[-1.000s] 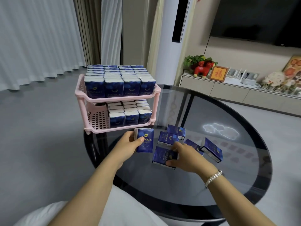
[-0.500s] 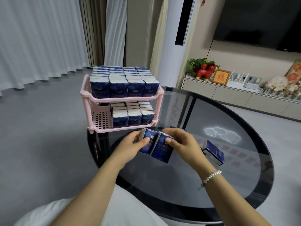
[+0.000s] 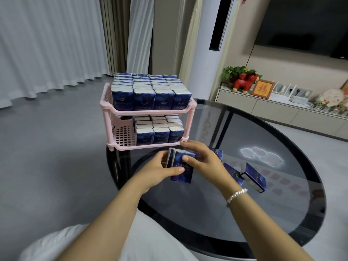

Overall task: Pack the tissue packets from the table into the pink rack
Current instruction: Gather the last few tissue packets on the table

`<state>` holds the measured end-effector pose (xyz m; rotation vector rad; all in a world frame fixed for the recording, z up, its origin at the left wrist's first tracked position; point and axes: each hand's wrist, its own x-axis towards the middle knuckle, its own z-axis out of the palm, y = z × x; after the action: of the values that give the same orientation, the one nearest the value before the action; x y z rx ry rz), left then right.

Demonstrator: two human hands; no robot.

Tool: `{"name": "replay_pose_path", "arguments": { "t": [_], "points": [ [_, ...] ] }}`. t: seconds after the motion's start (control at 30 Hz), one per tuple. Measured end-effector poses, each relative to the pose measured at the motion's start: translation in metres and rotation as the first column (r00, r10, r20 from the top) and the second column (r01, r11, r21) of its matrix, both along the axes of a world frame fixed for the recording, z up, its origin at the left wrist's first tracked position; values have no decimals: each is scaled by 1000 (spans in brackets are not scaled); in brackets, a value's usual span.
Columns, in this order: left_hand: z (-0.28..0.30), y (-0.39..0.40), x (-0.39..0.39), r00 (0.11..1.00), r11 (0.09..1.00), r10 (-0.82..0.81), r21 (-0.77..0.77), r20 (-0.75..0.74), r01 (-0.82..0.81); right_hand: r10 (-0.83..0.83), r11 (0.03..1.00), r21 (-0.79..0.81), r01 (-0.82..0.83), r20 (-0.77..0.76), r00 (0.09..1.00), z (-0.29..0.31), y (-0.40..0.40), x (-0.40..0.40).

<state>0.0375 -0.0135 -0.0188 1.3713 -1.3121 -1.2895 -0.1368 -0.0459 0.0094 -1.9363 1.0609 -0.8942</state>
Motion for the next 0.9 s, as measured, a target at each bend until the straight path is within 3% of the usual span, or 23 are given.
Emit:
{"name": "replay_pose_path", "arguments": {
  "t": [0.07, 0.1, 0.2, 0.27, 0.43, 0.63, 0.8, 0.9],
  "points": [
    [-1, 0, 5, 997, 999, -33, -23, 71, 34, 185, 961, 214, -177, -18, 983, 9, -9, -4],
    [-2, -1, 8, 990, 998, -52, -25, 129, 55, 247, 945, 241, -222, -75, 966, 12, -12, -4],
    [-6, -1, 13, 926, 990, -136, 9, 353, 142, 287, 955, 165, -248, -286, 914, 16, -16, 3],
    [-6, 1, 12, 888, 983, -181, 42, 422, 180, 298, 954, 105, -280, -378, 877, 17, -18, 7],
    [-5, 3, 6, 780, 973, -233, 142, 580, 184, 302, 951, 102, -290, -498, 813, 24, -23, 7],
    [-7, 2, 4, 770, 980, -200, 117, 606, 163, 274, 959, 117, -257, -607, 746, 28, -25, 14],
    [-4, 7, 19, 898, 994, -100, -2, 428, 112, 314, 948, 165, -270, -597, 738, 41, -29, 28],
    [-5, 13, 36, 901, 997, -52, -36, 430, 75, 371, 928, 219, -302, -638, 675, 52, -30, 44]
  ]
}}
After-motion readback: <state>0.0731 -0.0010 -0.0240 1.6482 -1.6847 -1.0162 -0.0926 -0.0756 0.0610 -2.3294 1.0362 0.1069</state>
